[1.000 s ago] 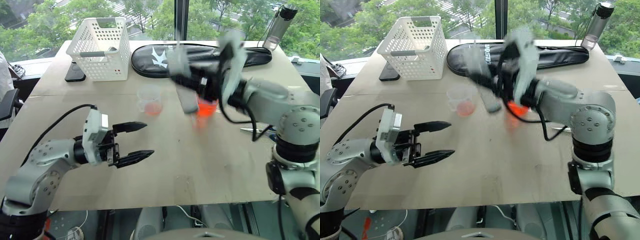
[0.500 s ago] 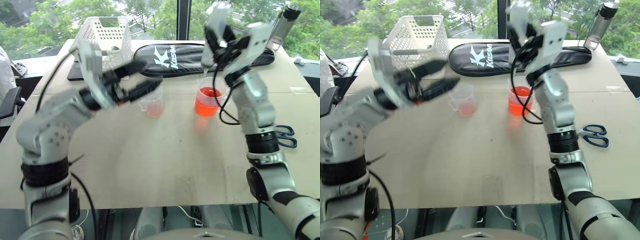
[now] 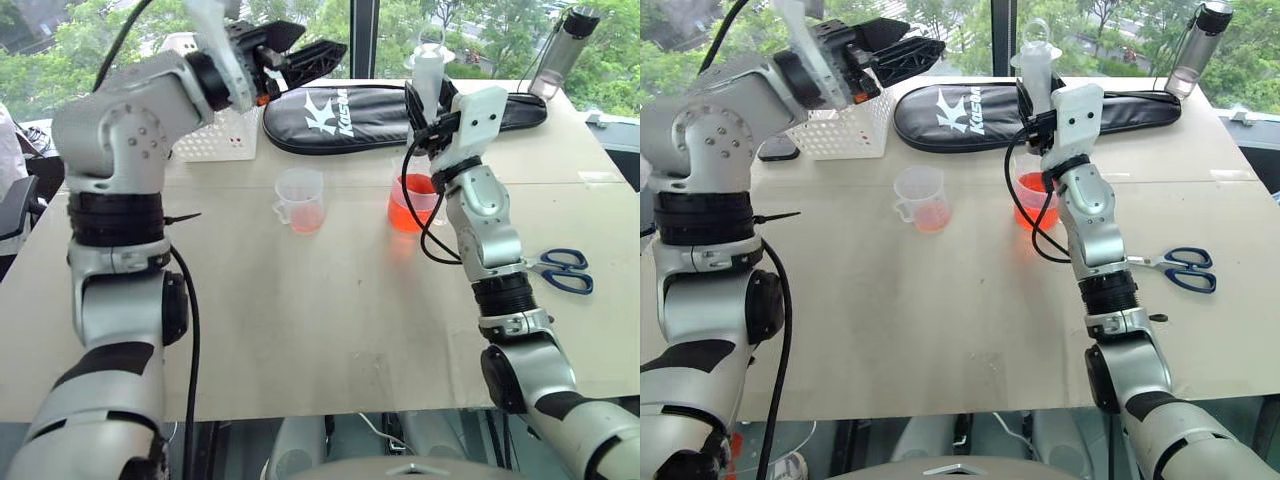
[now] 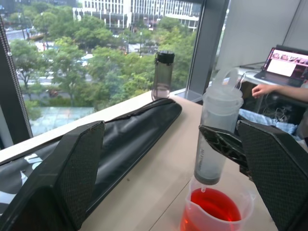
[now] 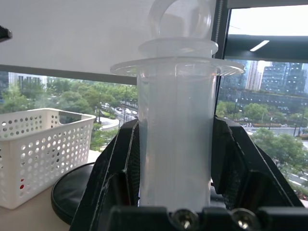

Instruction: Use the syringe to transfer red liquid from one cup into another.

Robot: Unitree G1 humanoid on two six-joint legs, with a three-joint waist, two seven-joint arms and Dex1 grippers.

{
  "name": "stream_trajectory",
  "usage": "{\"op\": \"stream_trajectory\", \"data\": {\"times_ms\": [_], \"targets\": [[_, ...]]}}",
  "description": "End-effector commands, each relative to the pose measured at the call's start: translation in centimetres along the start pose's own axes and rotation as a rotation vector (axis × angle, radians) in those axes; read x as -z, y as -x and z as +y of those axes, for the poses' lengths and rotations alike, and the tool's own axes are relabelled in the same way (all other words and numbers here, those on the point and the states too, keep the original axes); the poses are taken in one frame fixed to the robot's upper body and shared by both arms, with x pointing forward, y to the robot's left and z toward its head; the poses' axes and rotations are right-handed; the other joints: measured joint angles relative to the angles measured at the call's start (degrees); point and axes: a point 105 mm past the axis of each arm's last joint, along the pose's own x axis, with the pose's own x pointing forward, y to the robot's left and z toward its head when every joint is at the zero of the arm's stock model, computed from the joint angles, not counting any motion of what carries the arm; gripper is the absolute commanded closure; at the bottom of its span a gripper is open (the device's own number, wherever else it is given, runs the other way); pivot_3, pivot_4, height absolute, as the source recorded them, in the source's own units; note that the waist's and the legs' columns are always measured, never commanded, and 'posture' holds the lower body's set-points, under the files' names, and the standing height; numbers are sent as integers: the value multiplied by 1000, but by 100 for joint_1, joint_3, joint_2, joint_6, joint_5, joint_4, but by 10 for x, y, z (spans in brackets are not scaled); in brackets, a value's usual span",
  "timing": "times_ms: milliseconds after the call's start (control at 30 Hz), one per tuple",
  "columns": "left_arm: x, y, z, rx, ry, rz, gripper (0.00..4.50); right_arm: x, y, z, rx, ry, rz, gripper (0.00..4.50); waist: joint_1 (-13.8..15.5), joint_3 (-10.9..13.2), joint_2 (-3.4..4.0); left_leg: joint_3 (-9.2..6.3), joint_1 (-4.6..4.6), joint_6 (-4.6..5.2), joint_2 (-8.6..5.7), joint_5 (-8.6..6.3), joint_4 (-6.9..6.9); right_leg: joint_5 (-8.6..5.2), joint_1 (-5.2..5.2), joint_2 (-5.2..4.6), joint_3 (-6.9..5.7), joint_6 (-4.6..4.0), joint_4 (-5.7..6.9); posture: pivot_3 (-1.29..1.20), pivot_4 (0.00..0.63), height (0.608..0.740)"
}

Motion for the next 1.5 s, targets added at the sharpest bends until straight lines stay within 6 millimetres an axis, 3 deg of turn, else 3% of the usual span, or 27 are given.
{"op": "stream_trajectory", "data": {"times_ms": [33,233,633,900,1133,1233,1300,1500], "targets": [[-18,-7,-2,19,-50,-7,0,-6,5,-6,64,0,-42,2953,6,0,0,0,0,0,0,0,0,0,0,0,0,0,0,0,150,724],[-21,-37,-16,118,-183,69,0,8,11,-8,163,11,-11,2953,12,1,0,1,-1,0,-7,0,1,0,0,-3,-1,0,1,0,150,724],[4,-91,-31,170,-274,165,0,23,20,1,215,143,45,2953,-21,1,0,12,-15,1,-7,0,-2,-1,-26,0,15,1,7,0,150,724],[9,-106,-34,162,-330,152,0,21,22,7,212,152,37,2953,-11,1,0,7,-82,1,-7,1,12,0,-81,-1,8,1,10,0,150,724],[12,-111,-34,142,-385,139,0,17,24,10,213,142,27,2953,-15,1,0,8,-84,0,-7,1,9,0,-83,-2,7,2,3,0,150,724],[16,-115,-38,155,-422,131,837,15,24,12,202,136,19,2953,-8,1,0,7,-84,0,-8,1,10,0,-83,-2,5,2,6,0,150,724],[16,-116,-41,166,-417,120,1789,14,24,14,192,139,16,2953,8,0,0,5,-84,0,-9,1,13,0,-82,-3,2,2,10,0,150,724],[17,-118,-45,175,-414,110,1789,14,25,20,172,140,19,2953,-19,0,0,5,-81,0,-10,1,18,0,-83,-3,5,2,24,0,150,724]]}}
